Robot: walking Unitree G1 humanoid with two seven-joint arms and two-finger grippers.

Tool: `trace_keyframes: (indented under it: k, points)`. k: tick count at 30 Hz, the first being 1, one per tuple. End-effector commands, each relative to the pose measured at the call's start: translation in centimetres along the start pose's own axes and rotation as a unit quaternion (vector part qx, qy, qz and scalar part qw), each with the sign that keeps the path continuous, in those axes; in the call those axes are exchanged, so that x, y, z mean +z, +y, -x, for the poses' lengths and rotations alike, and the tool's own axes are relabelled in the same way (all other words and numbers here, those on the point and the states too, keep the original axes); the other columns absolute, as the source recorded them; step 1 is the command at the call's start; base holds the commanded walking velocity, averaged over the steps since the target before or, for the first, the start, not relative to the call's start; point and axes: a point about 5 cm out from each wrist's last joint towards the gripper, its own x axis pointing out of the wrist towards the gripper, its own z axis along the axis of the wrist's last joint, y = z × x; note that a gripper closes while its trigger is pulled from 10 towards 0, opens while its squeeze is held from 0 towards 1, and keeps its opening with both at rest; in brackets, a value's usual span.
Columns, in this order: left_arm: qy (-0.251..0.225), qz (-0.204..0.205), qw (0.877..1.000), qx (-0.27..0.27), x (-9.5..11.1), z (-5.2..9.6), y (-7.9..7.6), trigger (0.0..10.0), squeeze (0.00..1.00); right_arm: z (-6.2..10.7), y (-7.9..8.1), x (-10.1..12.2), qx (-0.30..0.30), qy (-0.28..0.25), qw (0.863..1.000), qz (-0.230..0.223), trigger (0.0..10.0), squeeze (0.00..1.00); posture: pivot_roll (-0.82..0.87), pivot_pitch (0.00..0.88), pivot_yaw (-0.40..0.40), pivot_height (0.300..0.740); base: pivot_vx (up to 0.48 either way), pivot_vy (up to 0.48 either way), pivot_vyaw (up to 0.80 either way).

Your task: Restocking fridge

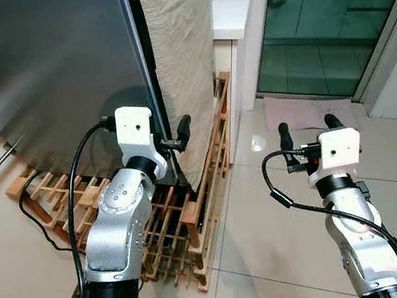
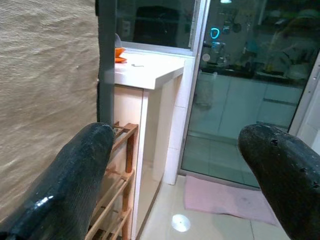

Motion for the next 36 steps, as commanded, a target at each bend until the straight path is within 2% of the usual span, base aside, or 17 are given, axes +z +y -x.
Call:
trace_keyframes:
  k: [1,7,11,14,15,17,24,29,31,32,34,35,36]
  points:
    - [0.002,-0.005,1.000,-0.022,0.3,-0.3,-0.7,10.0,0.00,0.1,-0.4,-0.2,-0.010,0.005,1.000,0.001,10.0,0.00,-0.04,0.000,0.014,0.740,0.000,0.000,0.00]
    - [0.011,0.003,0.999,-0.035,0.4,-0.8,-1.5,10.0,0.00,-0.2,-0.3,-0.4,-0.007,0.010,1.000,0.001,10.0,0.00,-0.04,0.000,0.008,0.740,0.000,0.000,0.00]
    - [0.010,0.016,0.998,-0.054,1.1,-0.7,-2.1,10.0,0.00,-1.0,-0.4,-0.3,-0.005,0.006,1.000,0.004,10.0,0.00,-0.03,0.000,0.002,0.740,0.000,0.000,0.00]
    - [0.011,0.004,0.999,-0.053,1.3,-0.5,-1.9,10.0,0.00,-1.2,-0.6,-0.3,-0.005,0.006,1.000,0.006,10.0,0.00,-0.02,0.000,-0.003,0.740,0.000,0.000,0.00]
    - [0.015,-0.015,0.999,-0.045,0.9,0.0,-1.3,10.0,0.00,-1.3,-0.8,-0.5,-0.004,0.009,1.000,0.009,10.0,0.00,-0.01,0.000,-0.013,0.740,0.000,0.000,0.00]
    - [0.021,-0.025,0.999,-0.037,0.6,0.2,-0.8,10.0,0.00,-1.3,-0.8,-0.7,-0.002,0.011,1.000,0.010,10.0,0.00,0.00,0.000,-0.018,0.740,0.000,0.000,0.00]
    - [0.020,-0.007,0.999,-0.029,0.5,0.2,-0.9,10.0,0.00,-1.6,-0.6,-0.8,0.001,0.012,1.000,0.010,10.0,0.00,0.00,0.000,-0.024,0.740,0.000,0.000,0.00]
    - [0.014,0.032,0.998,-0.045,0.8,-1.1,-2.5,10.0,0.00,-2.0,-0.5,-0.7,0.005,0.009,1.000,0.010,10.0,0.00,0.00,0.000,-0.032,0.740,0.000,0.000,0.00]
    - [0.017,0.054,0.996,-0.072,1.0,-2.0,-3.7,10.0,0.00,-2.2,-0.6,-0.7,0.007,0.007,1.000,0.011,10.0,0.00,-0.01,0.000,-0.036,0.740,0.000,0.000,0.00]
    - [0.017,0.054,0.996,-0.072,1.0,-2.0,-3.7,10.0,0.00,-2.2,-0.6,-0.7,0.007,0.007,1.000,0.011,10.0,0.00,-0.01,0.000,-0.036,0.740,0.000,0.000,0.00]
    - [0.040,0.092,0.988,-0.121,1.1,-2.7,-5.2,10.0,0.00,-2.3,-0.7,-0.7,0.007,0.008,1.000,0.011,10.0,0.00,-0.01,0.000,-0.038,0.740,0.000,0.000,0.00]
    - [0.040,0.092,0.988,-0.121,1.1,-2.7,-5.2,10.0,0.00,-2.3,-0.7,-0.7,0.007,0.008,1.000,0.011,10.0,0.00,-0.01,0.000,-0.038,0.740,0.000,0.000,0.00]
    - [0.049,0.112,0.972,-0.203,1.9,-2.9,-7.1,10.0,0.00,-2.3,-1.0,-0.8,0.001,0.010,1.000,0.011,10.0,0.00,-0.02,0.000,-0.034,0.740,0.000,0.000,0.00]
